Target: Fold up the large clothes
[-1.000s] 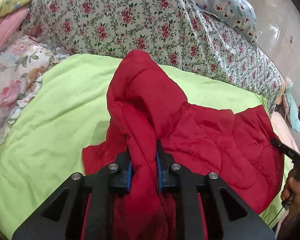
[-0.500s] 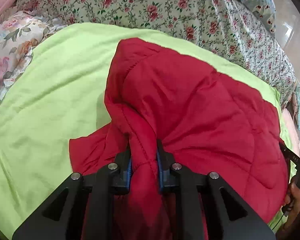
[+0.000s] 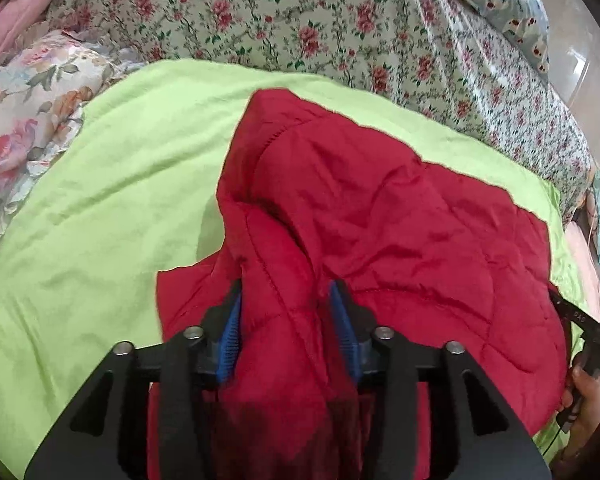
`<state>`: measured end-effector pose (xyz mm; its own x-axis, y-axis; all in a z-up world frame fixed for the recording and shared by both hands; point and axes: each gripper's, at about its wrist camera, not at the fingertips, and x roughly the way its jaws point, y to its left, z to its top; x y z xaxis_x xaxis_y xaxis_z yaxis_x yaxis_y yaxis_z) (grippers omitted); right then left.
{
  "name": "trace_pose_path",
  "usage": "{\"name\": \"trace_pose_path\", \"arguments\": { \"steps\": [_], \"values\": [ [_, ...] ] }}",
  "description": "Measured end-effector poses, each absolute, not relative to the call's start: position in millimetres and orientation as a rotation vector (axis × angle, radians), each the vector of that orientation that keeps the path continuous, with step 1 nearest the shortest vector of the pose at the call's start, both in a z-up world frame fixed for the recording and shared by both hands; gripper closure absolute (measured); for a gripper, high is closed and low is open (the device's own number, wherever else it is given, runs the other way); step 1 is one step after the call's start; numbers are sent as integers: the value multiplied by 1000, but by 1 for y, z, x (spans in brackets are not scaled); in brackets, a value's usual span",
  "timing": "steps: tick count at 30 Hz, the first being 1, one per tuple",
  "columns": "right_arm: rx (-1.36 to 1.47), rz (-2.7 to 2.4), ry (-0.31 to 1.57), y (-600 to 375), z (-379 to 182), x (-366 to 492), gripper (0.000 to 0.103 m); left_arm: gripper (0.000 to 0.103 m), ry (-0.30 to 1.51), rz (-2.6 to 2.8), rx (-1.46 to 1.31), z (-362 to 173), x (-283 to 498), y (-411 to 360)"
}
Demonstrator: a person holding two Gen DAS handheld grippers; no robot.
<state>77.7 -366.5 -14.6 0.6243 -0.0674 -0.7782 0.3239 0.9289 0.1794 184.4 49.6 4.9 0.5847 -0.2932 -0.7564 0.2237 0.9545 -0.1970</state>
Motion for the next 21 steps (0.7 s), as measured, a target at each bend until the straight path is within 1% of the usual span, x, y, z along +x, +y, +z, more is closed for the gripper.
{"name": "trace_pose_path", "arguments": {
  "steps": [7, 11, 15, 17, 19, 20, 21],
  "values": [
    [306, -250, 879, -365, -18, 83, 89, 58, 807, -305, -110, 32, 154, 63],
    [312, -250, 879, -366, -17, 85, 88, 58, 784, -356, -91, 41, 132, 56],
    [334, -238, 874, -367, -13, 82, 84, 58, 783, -442, -65, 45, 111, 40],
    [361, -230, 861, -368, -8, 77, 77, 58, 785, -469, -47, 45, 100, 32],
    [386, -216, 836, -369, 0, 69, 67, 58, 791, -488, -39, 45, 94, 26],
    [386, -215, 825, -368, 3, 66, 64, 58, 796, -495, -37, 44, 91, 24],
    [379, -211, 803, -365, 10, 59, 58, 58, 802, -501, -34, 42, 89, 22]
  ]
}}
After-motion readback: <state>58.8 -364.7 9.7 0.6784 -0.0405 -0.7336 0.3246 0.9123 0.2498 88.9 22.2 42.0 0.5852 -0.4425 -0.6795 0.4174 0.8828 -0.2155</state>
